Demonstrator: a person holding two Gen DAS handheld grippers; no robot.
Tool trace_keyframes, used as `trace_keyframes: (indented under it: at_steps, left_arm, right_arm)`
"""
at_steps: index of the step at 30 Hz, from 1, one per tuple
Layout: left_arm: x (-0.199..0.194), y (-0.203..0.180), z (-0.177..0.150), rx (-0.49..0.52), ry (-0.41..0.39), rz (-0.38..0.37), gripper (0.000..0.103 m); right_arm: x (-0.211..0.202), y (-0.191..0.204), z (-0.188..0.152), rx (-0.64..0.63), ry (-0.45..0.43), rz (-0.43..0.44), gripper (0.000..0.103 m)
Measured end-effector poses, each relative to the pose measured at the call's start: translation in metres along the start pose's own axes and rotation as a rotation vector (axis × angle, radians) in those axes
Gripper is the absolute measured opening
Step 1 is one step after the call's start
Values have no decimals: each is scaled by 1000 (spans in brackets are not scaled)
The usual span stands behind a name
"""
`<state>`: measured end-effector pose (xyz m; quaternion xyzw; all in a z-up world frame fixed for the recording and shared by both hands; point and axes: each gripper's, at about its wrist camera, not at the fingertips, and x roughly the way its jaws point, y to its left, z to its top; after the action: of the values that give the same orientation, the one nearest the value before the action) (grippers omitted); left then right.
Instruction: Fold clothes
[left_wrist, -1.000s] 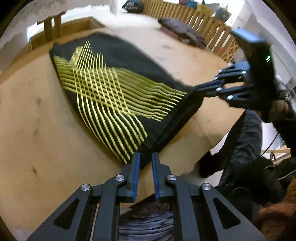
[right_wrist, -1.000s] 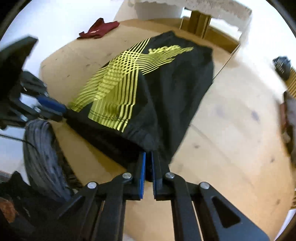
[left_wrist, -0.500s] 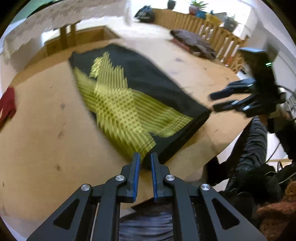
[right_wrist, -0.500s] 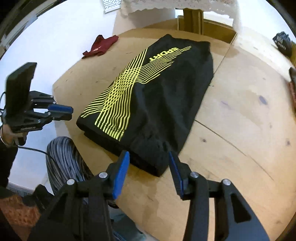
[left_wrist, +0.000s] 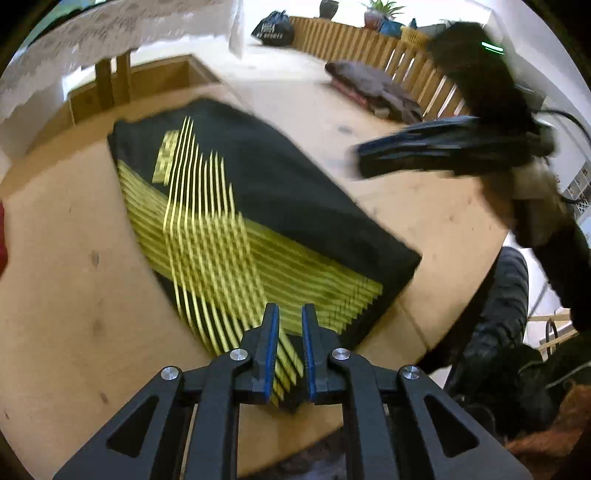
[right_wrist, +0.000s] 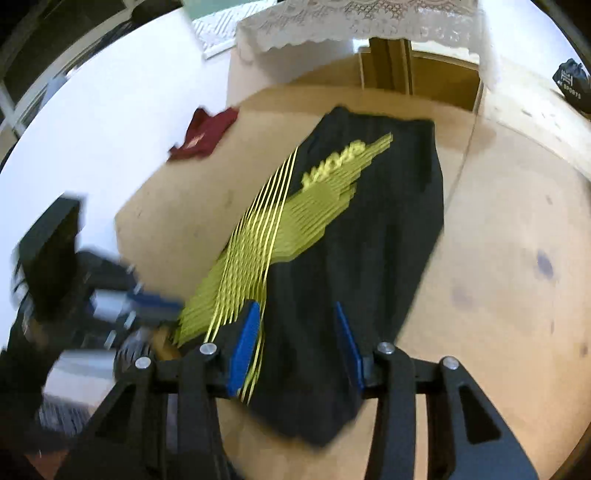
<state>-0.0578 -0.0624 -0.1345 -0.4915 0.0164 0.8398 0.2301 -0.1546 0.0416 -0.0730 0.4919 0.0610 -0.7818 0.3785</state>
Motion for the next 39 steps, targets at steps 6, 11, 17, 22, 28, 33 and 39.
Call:
trace_keyframes:
  at_steps: [6,11,17,22,28,33,39]
  left_arm:
    - [53,0,-10,34,155,-15,11]
    - [49,9,-19,1,132,-67,13]
    - [50,4,-16,34,149,-57,13]
    - [45,7,-16,4,152,-67,13]
    - [17,51,43,-17,58,13,14]
    - [37,118,122,-71,-9,107,22]
    - [100,188,185,-140,-1,178,22]
  right_arm:
    - [76,-27,26,-15,120,-149,42]
    - [66,-65,24,27,117,-263,28]
    - [72,-30,45,-93,4,-229,30]
    - [97,-22,49,-165,57,-242,31]
    - [61,-50,71,-50,-72,-188,32]
    - [64,-96,116,98,-95,-165,32]
    - [101,-115,149,74,-45,-212,32]
